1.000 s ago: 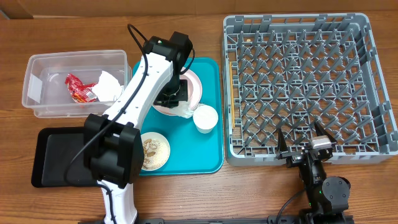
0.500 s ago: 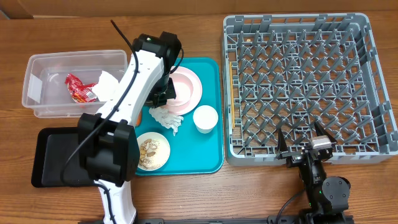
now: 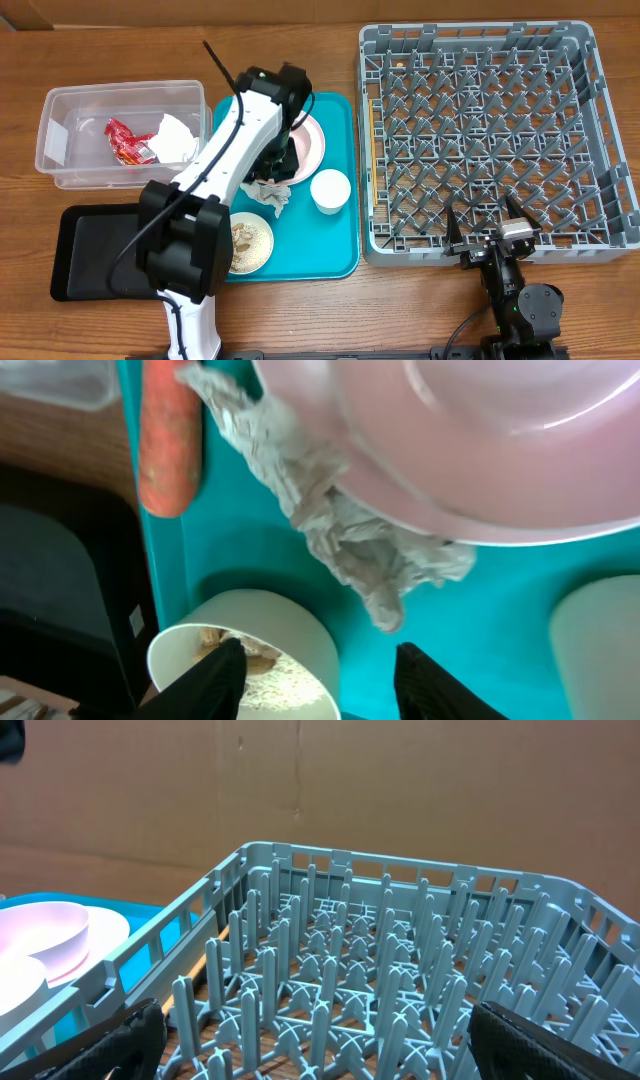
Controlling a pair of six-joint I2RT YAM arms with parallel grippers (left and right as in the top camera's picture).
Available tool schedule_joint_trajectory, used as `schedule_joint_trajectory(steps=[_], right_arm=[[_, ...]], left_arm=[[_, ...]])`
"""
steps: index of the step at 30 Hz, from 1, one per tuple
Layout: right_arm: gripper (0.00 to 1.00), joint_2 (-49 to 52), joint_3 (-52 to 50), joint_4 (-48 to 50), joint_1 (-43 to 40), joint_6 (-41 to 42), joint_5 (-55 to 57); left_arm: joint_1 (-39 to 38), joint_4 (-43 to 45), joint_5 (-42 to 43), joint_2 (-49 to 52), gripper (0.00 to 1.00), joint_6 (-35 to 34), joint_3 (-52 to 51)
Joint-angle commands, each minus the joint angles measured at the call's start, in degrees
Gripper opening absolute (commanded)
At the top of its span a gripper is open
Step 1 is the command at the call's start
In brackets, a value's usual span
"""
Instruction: Sort waste into correct bins and load items into the dishwasher
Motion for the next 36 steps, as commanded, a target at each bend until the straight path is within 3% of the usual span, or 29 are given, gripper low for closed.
schedule_joint_trajectory(steps=[1, 3, 9, 13, 20, 30, 33, 36], right_arm=[[1.0, -0.61, -0.59, 0.33, -0.37, -0.2, 0.31], [1.0, -0.61, -0.59, 0.33, -0.37, -0.2, 0.31], [1.0, -0.61, -0.59, 0.33, -0.37, -0.2, 0.31], [1.0, -0.61, -0.59, 0.33, -0.37, -0.2, 0.31], [1.0, -0.61, -0.59, 0.33, -0.37, -0.2, 0.31], [1.0, -0.61, -0.59, 0.33, -0.37, -0.2, 0.31], [1.0, -0.61, -0.59, 0.33, -0.37, -0.2, 0.31], [1.0, -0.61, -0.59, 0.33, -0.37, -0.2, 0.31]], left_arm=[[-0.09, 1.22, 0.31, -0.46, 0.52, -0.04, -5.16], [-0.11, 2.84, 1.36, -0.46, 0.53, 1.99, -7.67], [-0.09, 8.94, 9.33, -0.46, 0.41, 13.57, -11.74], [-0.09, 11.47, 8.85, -0.46, 0.42, 13.64, -11.82], [-0.09, 12.98, 8.83, -0.46, 0.53, 13.64, -11.85], [-0.09, 19.26, 8.85, -0.46, 0.53, 13.6, -16.87], [-0.09, 19.93, 8.83, -0.46, 0.42, 13.62, -17.75], [-0.07, 19.93, 8.85, -0.46, 0.13, 13.62, -17.73]])
